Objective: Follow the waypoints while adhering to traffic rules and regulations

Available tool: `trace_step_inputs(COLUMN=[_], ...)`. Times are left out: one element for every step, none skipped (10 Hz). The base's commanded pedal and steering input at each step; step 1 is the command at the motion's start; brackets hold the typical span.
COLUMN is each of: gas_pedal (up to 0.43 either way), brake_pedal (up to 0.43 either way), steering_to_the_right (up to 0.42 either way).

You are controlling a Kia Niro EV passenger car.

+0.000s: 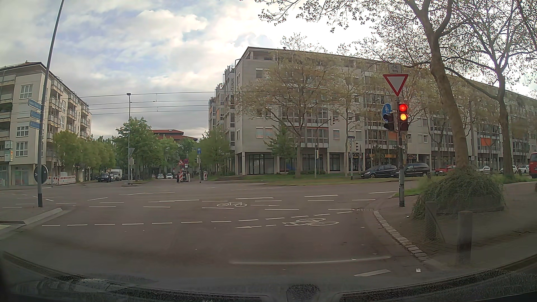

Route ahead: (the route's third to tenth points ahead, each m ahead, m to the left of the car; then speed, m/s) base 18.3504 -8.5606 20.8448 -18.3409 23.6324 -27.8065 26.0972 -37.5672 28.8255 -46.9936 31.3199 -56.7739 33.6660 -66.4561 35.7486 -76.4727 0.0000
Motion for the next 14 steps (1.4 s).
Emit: trace_step_inputs(gas_pedal=[0.000,0.000,0.000,0.000,0.000,0.000,0.067,0.150,0.189,0.189,0.197,0.197,0.220,0.240], brake_pedal=[0.110,0.006,0.000,0.000,0.000,0.000,0.000,0.000,0.000,0.000,0.000,0.000,0.000,0.000], steering_to_the_right=[0.068,0.068,0.068,0.068,0.068,0.068,0.068,0.068,0.068,0.069,0.069,0.070,0.069,0.070])
